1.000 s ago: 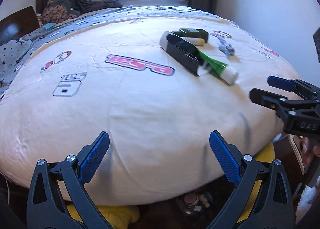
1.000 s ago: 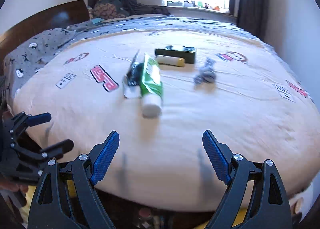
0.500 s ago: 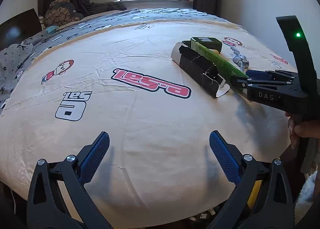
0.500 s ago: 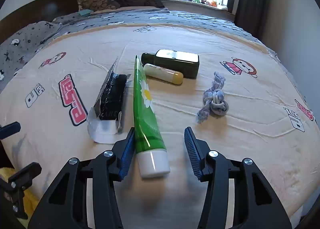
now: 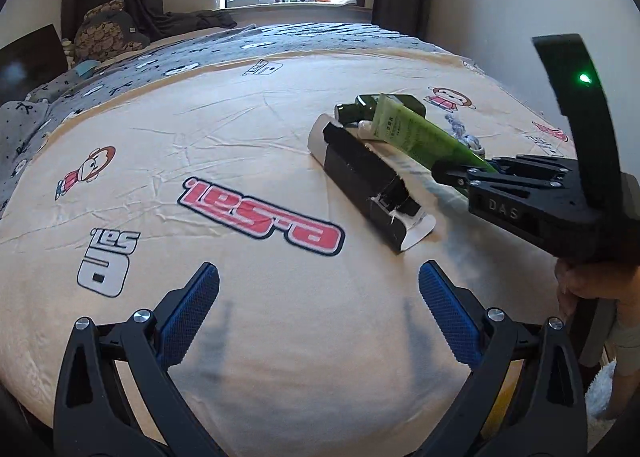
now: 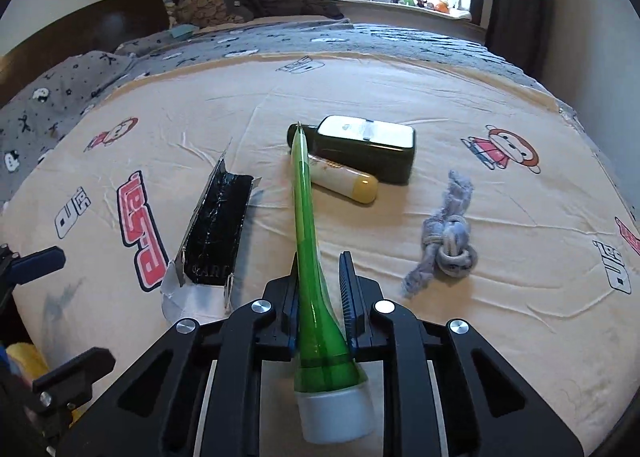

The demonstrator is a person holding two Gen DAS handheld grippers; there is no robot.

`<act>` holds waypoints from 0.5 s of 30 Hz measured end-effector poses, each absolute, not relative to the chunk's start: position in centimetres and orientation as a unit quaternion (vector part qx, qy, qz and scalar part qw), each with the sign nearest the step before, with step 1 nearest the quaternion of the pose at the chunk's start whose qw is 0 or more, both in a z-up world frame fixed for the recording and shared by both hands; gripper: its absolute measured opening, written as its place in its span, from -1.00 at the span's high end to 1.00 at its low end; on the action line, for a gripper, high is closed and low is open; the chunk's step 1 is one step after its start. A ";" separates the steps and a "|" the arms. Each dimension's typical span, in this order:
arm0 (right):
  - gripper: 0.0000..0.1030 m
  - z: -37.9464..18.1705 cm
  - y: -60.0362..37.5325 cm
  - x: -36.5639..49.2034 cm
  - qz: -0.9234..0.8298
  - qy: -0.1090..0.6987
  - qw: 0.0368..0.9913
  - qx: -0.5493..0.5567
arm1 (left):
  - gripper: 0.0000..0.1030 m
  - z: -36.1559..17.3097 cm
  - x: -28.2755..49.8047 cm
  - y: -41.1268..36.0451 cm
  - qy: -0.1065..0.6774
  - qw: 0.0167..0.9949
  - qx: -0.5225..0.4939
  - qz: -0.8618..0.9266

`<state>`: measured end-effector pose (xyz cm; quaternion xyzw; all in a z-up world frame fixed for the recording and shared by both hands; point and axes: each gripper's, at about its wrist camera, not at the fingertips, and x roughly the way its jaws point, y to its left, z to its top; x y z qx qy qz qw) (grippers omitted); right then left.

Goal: Collect trash
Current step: 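Grasp the green tube with the right tool while the left tool grasps the black box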

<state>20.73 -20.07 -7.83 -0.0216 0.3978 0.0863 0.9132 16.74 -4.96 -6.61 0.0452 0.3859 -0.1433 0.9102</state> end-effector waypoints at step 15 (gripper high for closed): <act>0.67 -7.2 -24.7 14.3 0.086 0.375 0.923 0.005 | 0.07 -8.6 25.4 -12.0 0.433 0.892 0.059 -0.113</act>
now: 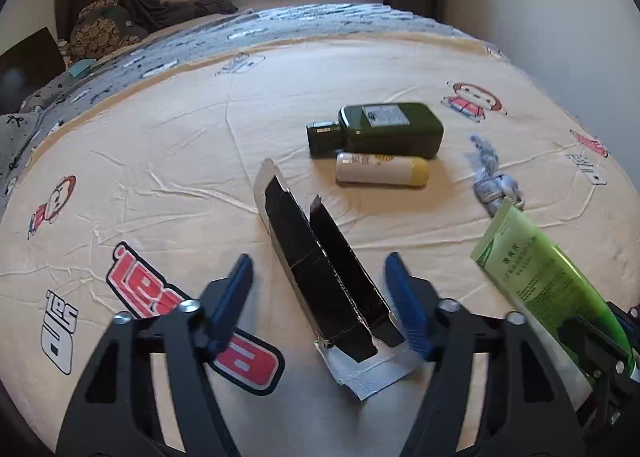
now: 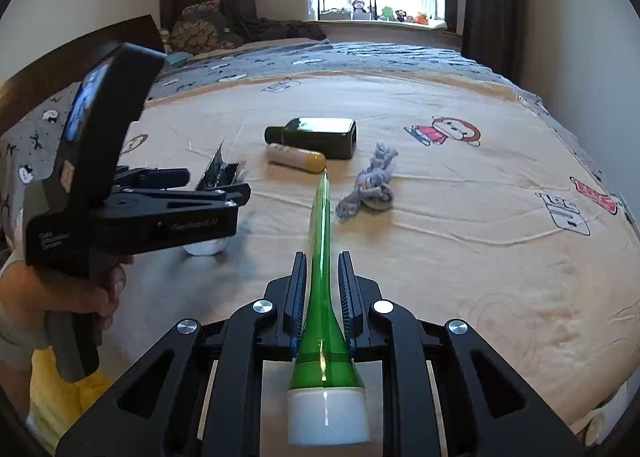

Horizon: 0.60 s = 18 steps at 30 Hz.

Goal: Collect trash
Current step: 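Grasp the green tube with the right tool while the left tool grasps the black box, then carry the black box and green tube down toward the bin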

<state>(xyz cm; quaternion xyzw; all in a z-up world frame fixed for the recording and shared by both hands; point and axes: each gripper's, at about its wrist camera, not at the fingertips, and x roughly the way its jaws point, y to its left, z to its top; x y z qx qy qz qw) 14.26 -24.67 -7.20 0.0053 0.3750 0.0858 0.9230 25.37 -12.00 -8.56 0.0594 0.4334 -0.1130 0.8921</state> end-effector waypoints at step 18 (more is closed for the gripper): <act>0.72 -8.6 -25.3 9.8 0.098 0.387 0.917 -0.002 | 0.59 -6.9 13.5 -9.0 0.384 0.898 0.100 -0.192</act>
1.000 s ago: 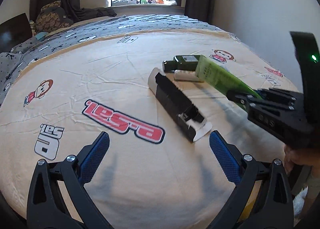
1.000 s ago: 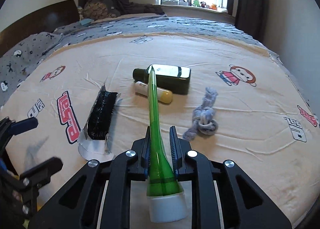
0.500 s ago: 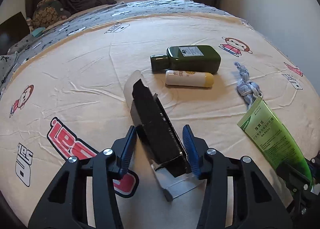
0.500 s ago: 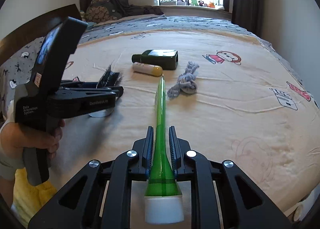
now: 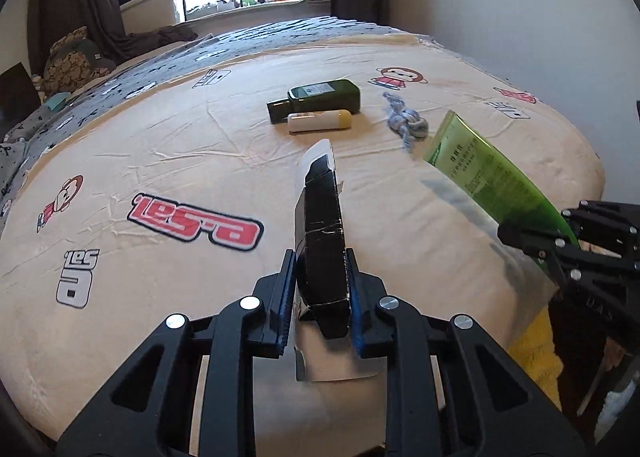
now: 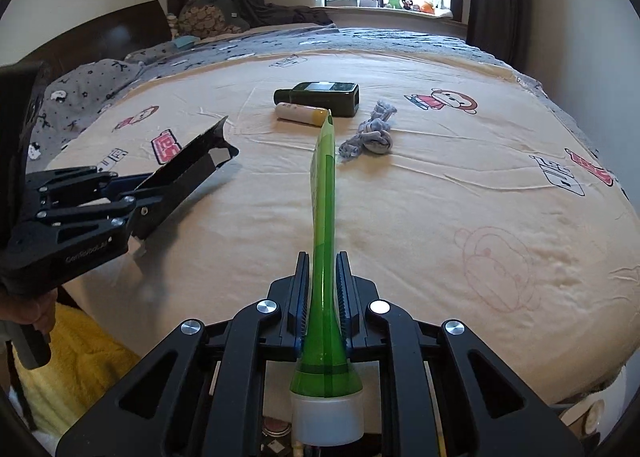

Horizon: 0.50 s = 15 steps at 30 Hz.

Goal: Collect trash
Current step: 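Carry the black box and green tube down toward the bin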

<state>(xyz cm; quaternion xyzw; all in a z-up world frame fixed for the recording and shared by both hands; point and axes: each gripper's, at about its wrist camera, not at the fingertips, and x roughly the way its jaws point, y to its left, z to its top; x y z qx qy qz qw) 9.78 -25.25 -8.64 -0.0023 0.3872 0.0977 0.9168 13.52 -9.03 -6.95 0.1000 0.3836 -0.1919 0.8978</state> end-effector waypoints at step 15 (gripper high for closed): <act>0.72 -9.3 -24.4 -1.0 0.134 0.418 0.898 -0.014 | 0.58 -9.2 0.8 -7.5 0.412 0.864 0.083 -0.275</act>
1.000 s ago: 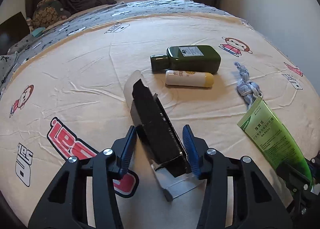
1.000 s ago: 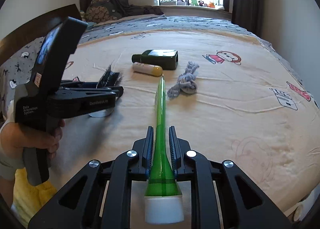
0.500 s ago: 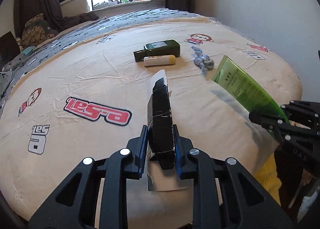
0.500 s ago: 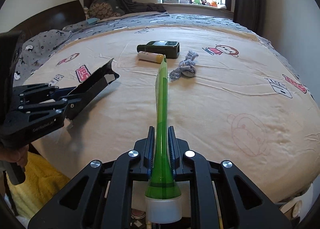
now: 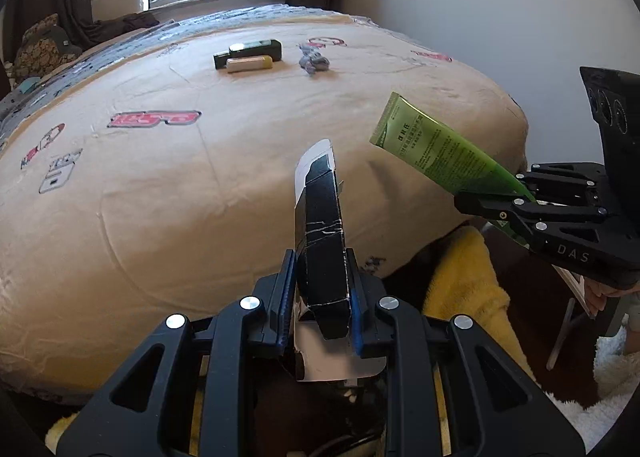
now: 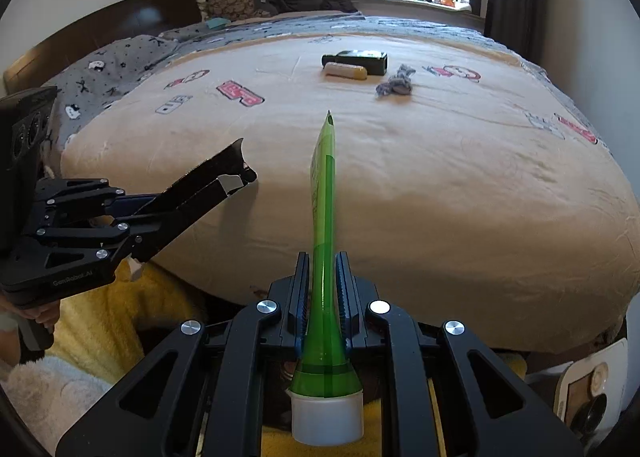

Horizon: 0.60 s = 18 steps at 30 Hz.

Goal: Collect trash
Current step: 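Carry the black box and green tube down toward the bin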

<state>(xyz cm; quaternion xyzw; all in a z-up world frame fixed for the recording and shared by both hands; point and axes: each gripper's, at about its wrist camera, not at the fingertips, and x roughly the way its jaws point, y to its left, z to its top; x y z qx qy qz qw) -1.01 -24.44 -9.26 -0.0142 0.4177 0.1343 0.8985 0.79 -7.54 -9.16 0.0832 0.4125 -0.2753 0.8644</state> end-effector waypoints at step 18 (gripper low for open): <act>0.72 -23.1 -21.5 -3.2 0.152 0.590 0.792 -0.026 | 0.59 -22.6 0.4 -7.9 0.583 0.758 0.091 -0.279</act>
